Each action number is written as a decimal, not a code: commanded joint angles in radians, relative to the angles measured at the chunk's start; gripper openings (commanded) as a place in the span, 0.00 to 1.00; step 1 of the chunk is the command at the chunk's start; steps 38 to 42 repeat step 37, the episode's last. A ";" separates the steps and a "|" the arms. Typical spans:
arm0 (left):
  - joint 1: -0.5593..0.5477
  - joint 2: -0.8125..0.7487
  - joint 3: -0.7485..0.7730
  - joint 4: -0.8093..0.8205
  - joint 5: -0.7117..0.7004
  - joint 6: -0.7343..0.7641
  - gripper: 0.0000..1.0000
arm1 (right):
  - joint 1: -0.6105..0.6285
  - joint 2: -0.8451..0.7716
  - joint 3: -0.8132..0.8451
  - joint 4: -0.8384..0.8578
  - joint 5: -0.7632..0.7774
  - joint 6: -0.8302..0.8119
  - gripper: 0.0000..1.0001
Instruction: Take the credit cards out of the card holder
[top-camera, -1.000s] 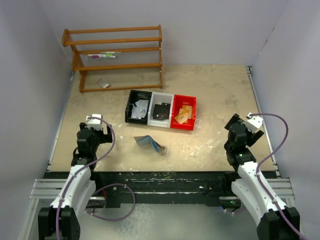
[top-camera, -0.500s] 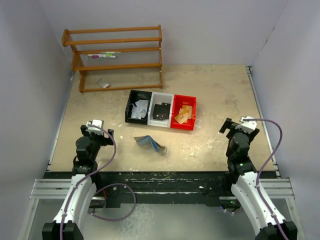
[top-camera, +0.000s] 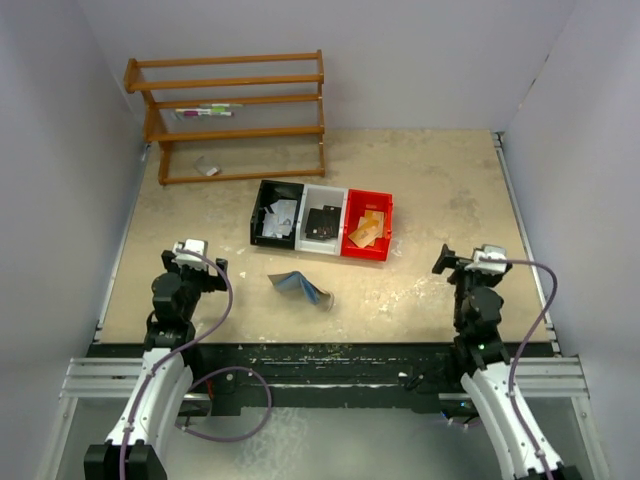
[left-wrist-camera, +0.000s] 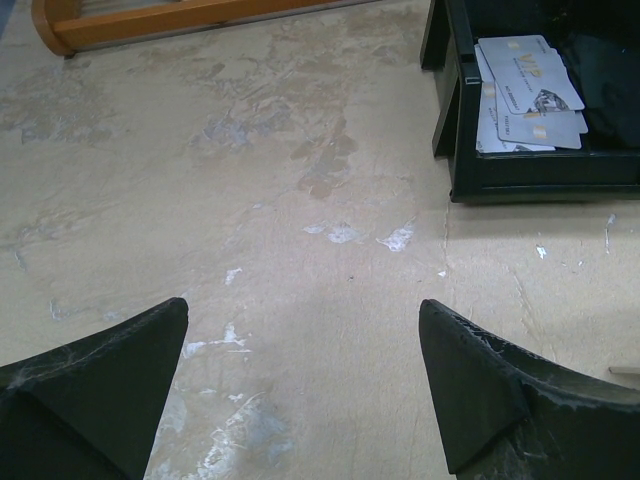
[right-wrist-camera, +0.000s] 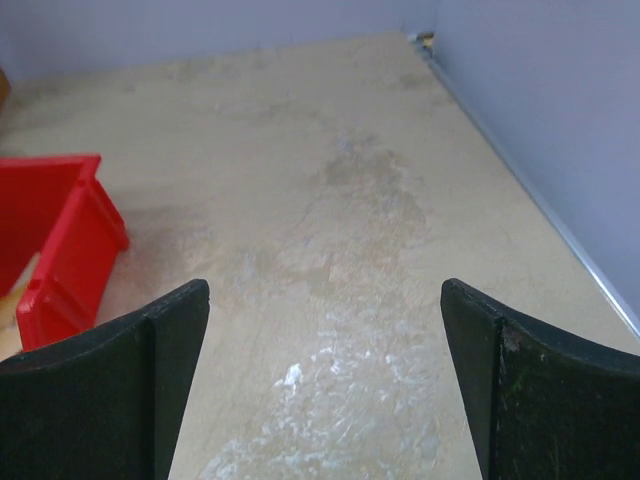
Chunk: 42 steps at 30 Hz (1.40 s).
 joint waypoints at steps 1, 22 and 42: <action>0.004 0.003 0.003 0.054 0.011 0.005 0.99 | 0.001 -0.175 -0.070 0.026 0.029 -0.030 1.00; 0.004 -0.001 0.003 0.051 0.010 0.004 0.99 | 0.001 -0.134 -0.053 0.012 0.025 0.006 1.00; 0.004 0.006 0.004 0.057 0.006 0.005 0.99 | 0.001 -0.090 -0.048 0.041 0.009 0.008 1.00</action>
